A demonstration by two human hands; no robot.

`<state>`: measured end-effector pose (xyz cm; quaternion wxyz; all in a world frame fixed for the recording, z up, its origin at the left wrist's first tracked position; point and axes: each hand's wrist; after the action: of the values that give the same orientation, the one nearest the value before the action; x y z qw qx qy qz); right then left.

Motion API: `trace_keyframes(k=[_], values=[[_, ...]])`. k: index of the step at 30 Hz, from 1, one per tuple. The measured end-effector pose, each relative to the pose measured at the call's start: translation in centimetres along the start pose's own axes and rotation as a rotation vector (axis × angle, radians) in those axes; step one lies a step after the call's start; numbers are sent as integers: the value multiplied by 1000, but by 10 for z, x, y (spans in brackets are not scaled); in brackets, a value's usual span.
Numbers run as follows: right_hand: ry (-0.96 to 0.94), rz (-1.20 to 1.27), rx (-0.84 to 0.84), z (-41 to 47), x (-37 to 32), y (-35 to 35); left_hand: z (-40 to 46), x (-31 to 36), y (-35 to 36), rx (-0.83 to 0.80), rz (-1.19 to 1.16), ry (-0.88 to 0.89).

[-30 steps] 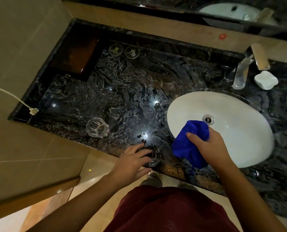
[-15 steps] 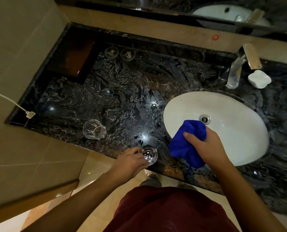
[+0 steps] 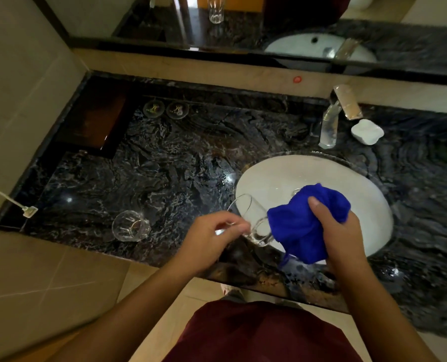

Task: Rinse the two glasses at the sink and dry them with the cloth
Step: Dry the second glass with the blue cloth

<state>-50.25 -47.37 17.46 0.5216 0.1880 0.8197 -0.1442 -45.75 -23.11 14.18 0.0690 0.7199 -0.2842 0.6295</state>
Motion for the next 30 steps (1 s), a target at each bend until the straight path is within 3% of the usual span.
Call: trace_keyframes(k=[4,7,11,14,18,22,27,30], values=[[161,492,118,9,-8,-15,18,56,26,7,-248,45],[216,682,14,12,-13,-35,30,82,58,-2,-428,66],[46,683,-202,3,-22,-71,45,108,95,-13,-461,76],[-115,523,-285,-1,-27,-98,52,120,115,-57,-387,92],[-180,299,-222,2,-26,-137,56,137,150,-137,-259,93],[-160,395,-176,2,-21,-169,58,148,186,-145,-169,77],[-110,448,-151,2,-22,-205,59,153,220,5,-83,91],[-95,447,-176,1,-23,-212,59,155,236,-70,-166,78]])
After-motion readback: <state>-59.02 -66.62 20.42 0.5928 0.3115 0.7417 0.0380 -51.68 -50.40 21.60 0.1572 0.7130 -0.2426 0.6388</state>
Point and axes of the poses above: each hand's wrist, its own z-axis towards the middle knuckle, its own y-axis out of the palm, x = y × z, and after that the axes turned 4 degrees about -x, right-handed
